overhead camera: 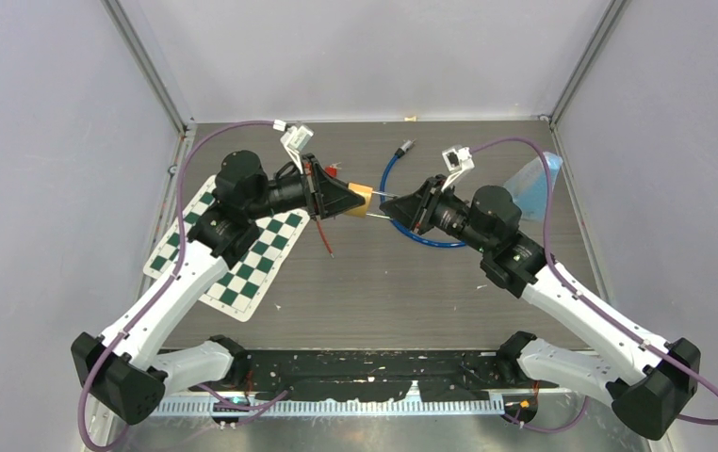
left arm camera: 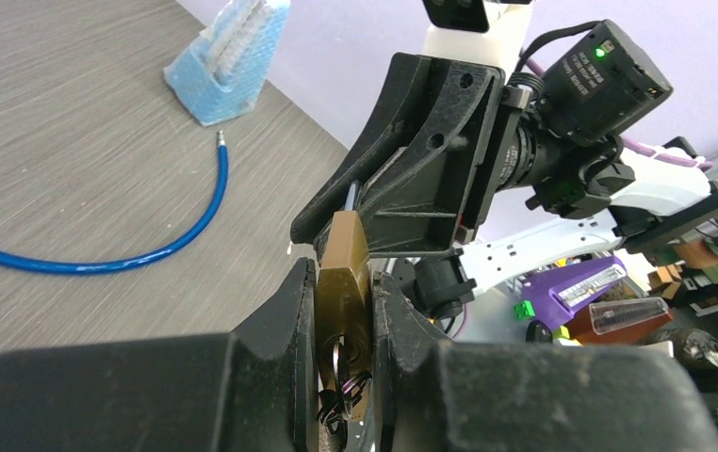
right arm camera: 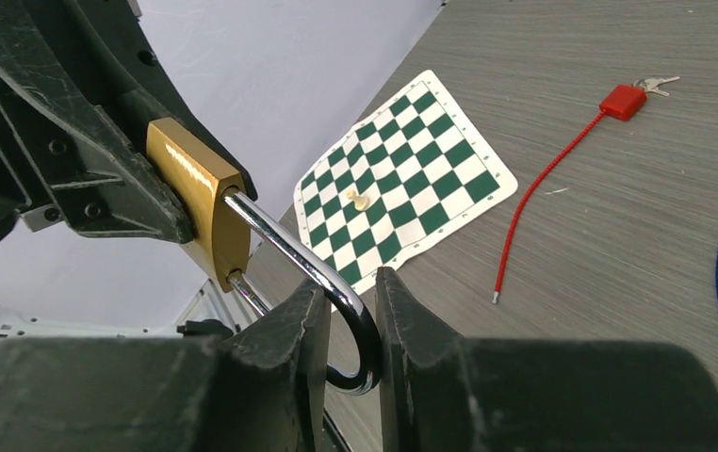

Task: Lock with the key
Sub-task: Lock the lock.

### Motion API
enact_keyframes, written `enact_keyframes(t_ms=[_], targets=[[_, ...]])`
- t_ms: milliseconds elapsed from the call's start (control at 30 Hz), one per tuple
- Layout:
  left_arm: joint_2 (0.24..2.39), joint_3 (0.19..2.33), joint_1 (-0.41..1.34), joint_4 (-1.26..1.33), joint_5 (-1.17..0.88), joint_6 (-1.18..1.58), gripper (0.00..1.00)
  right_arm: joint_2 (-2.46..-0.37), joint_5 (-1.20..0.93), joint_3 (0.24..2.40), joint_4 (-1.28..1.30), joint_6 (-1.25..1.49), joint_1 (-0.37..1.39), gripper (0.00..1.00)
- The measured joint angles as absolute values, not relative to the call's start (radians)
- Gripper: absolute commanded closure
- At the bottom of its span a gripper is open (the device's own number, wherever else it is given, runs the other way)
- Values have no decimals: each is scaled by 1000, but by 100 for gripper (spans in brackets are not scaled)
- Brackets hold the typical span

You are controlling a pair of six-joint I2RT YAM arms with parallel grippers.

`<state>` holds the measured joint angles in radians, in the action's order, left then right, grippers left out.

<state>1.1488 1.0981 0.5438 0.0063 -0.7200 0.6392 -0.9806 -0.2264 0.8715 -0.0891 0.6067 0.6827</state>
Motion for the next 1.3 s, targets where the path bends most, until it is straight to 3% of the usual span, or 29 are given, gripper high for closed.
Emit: enact_keyframes(t_ms=[300, 900, 1300], targets=[[1150, 1064, 545, -36, -669, 595, 100, -1021, -134, 871, -70, 572, 724, 95], [1155, 900, 556, 162, -605, 670, 100, -1058, 23, 867, -12, 525, 773, 95], [1117, 869, 556, 243, -621, 648, 100, -1061, -7, 831, -121, 577, 778, 95]])
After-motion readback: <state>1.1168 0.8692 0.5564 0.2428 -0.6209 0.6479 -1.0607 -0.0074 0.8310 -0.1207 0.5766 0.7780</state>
